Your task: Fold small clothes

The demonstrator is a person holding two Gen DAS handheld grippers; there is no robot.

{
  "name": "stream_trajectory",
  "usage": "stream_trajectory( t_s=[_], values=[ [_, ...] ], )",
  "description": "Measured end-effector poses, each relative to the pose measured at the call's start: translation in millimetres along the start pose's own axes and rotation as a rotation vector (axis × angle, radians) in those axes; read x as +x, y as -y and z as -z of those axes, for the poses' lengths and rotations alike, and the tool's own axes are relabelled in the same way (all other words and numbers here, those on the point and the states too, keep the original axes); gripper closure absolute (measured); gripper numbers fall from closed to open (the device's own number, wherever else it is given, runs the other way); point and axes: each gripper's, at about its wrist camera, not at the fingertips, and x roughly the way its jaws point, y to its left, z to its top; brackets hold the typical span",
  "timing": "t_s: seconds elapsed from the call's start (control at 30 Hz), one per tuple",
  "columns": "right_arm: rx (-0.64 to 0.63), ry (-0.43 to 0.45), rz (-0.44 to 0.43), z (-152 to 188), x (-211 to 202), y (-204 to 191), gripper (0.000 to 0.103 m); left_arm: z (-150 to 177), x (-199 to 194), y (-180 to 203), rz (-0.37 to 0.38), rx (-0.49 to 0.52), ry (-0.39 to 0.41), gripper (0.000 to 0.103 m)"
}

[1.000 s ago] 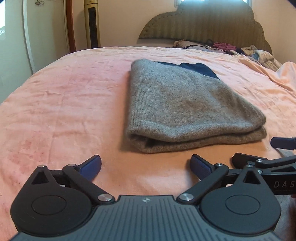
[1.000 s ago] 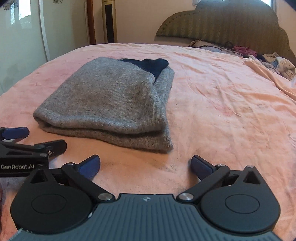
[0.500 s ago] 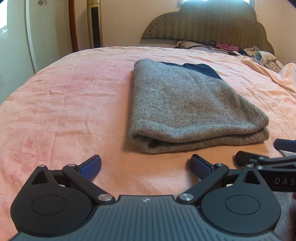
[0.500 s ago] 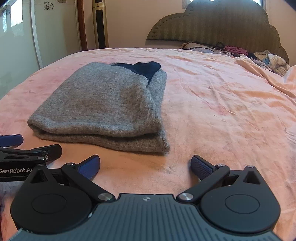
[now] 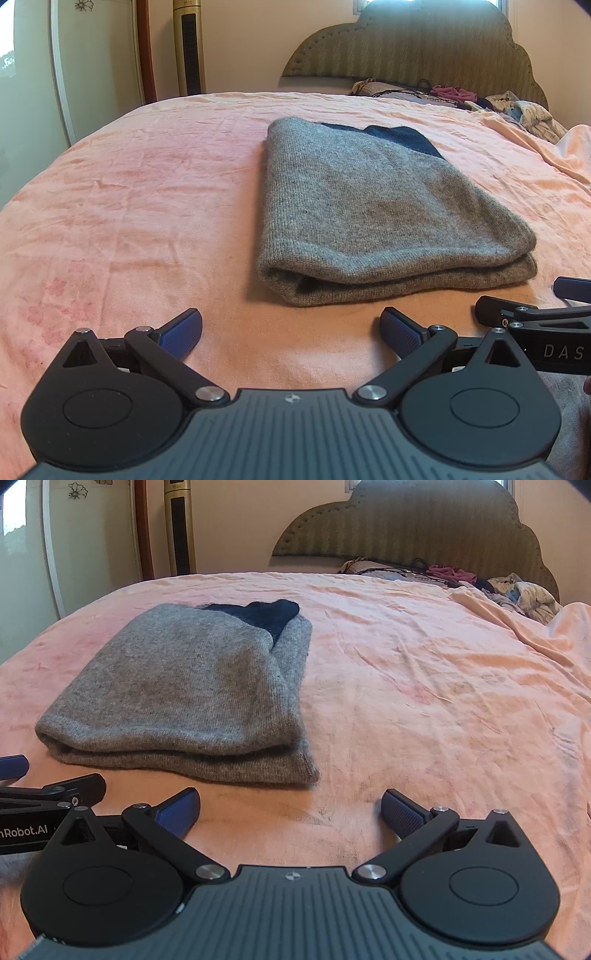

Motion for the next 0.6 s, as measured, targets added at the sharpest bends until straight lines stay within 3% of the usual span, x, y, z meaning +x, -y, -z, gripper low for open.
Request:
stream_trajectory(
  t_s=[0.6],
  values=[
    [0.002,0.024,-0.003,3.1,-0.7,-0.6,0.000,-0.1,-0.1,0.2,0.000,0.000,0.000,0.000]
  ],
)
